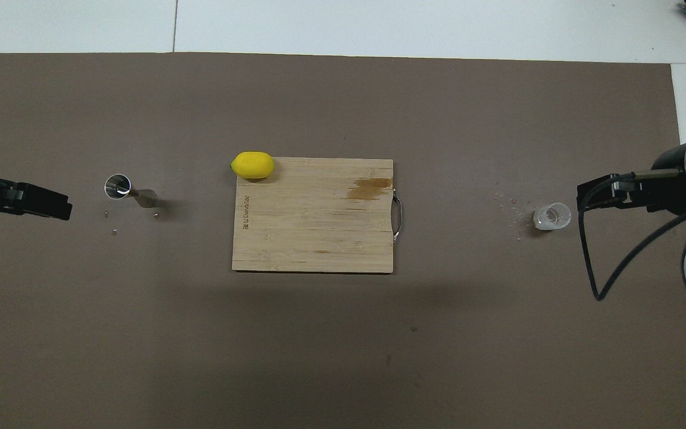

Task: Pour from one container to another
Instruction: 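Open the left gripper and move it toward the small dark cup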

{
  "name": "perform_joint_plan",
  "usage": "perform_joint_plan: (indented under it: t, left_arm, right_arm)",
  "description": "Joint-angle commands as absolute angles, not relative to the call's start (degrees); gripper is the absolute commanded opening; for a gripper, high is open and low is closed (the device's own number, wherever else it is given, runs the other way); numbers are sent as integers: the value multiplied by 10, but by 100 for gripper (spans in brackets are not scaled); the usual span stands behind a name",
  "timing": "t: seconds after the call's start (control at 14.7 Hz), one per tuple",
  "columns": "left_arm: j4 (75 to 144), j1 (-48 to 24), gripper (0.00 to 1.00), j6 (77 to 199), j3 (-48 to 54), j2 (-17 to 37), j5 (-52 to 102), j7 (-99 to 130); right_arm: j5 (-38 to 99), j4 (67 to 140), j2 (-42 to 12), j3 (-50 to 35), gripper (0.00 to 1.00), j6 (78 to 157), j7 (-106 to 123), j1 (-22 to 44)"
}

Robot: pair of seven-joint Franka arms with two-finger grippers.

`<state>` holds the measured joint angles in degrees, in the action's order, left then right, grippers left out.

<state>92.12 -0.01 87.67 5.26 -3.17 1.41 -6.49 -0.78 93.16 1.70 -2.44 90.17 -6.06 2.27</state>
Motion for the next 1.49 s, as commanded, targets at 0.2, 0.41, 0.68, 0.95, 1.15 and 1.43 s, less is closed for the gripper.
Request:
perform_joint_plan:
  t: [0.2,0.41,0.68,0.95,1.15,1.43]
  left_arm:
    - [923,-8,100,867,47,-34,14,-64]
    - [925,-10,100,871,47,-34,14,-63]
    - [946,-25,100,902,47,-40,14,-58]
    - [936,-15,100,887,43,-15,15,-55]
    - [926,-12,100,846,33,22,23,-47]
    - [904,-11,100,830,-17,71,88,79]
  right_arm:
    - [-3,947,31,-27,100,902,-50,15]
    - [-3,947,31,-27,100,902,-50,15]
    - [-3,947,31,-27,100,902,-50,15]
    - [-4,947,31,-27,100,902,-50,15]
    - [-3,947,31,-27,100,902,-50,14]
    - [-4,947,31,-27,100,902,-50,15]
